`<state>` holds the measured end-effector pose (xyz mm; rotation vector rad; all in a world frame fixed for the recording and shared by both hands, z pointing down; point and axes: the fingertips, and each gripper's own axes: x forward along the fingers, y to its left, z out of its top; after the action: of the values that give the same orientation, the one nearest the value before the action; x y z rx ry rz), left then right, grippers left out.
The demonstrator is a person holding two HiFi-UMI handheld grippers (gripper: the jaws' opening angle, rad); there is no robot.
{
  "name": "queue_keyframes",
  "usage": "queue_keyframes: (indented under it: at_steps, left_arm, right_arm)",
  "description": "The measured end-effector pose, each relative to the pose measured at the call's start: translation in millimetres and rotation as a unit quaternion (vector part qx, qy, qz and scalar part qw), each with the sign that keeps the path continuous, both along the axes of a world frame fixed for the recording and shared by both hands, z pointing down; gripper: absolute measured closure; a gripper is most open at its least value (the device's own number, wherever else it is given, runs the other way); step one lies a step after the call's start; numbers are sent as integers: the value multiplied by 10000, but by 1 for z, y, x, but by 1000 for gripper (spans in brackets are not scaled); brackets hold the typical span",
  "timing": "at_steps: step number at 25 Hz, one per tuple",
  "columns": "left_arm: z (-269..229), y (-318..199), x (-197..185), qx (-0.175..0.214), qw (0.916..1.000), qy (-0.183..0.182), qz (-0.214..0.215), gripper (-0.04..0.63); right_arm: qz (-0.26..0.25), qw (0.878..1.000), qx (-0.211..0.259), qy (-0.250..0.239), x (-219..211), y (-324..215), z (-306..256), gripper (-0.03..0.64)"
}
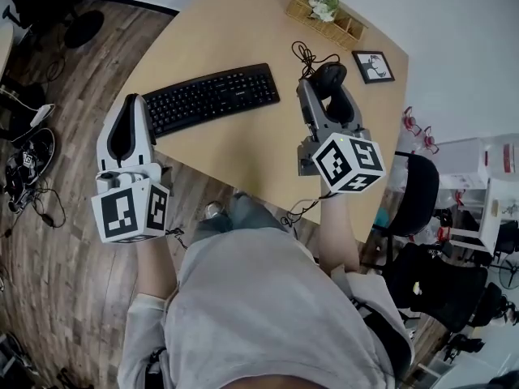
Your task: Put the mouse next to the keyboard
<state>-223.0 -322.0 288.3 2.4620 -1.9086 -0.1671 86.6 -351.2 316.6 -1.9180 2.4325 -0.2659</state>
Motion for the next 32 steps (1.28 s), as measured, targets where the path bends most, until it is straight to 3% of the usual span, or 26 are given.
queue_keyframes:
  at_steps: [9,18,32]
  left_arm:
    - [10,-22,9,-204,9996,19,-196,571]
    - [26,-38,23,-447,9981,-105,-403,571]
    - [49,-58,36,-813,9939,-292,-685,571]
  right_arm:
    - [92,9957,-912,92,40,-42,59,356]
    - [184,9861,-1574,503,85,-92,113,356]
    - [-148,9444,-3195,765,102,-121,234,356]
